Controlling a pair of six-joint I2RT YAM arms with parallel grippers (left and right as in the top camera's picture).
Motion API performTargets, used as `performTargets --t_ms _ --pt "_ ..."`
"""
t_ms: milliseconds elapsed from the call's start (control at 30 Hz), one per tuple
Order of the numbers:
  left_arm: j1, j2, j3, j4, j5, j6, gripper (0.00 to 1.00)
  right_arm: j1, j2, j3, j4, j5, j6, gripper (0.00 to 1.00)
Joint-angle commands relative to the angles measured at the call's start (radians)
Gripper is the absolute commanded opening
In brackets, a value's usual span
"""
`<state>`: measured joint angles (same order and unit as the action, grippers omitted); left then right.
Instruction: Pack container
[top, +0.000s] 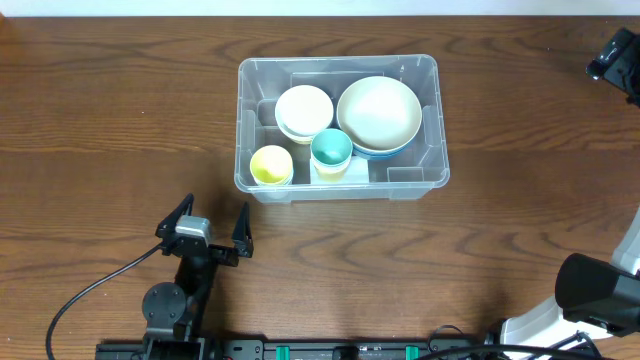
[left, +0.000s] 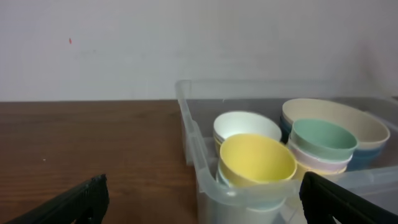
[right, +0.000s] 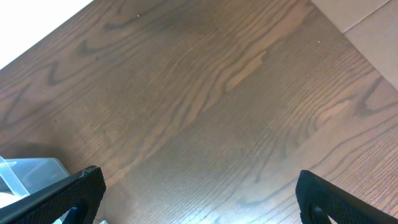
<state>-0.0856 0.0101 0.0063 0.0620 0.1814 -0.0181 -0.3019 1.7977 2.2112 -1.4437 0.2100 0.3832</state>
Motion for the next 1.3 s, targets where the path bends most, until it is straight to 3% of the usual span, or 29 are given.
performTargets --t_ms 0,67,1267 --pt "0.004 -0.008 -0.002 -0.056 0.009 0.045 0.98 -0.005 -0.019 0.011 -0.001 0.006 0.013 0.99" --pt "0.004 -0.008 -0.002 -0.126 0.008 0.044 0.98 -0.005 -0.019 0.011 -0.001 0.006 0.013 0.99" --pt "0.004 -0.006 -0.002 -0.118 -0.009 0.048 0.98 0.014 -0.016 0.011 -0.001 0.006 0.013 0.99"
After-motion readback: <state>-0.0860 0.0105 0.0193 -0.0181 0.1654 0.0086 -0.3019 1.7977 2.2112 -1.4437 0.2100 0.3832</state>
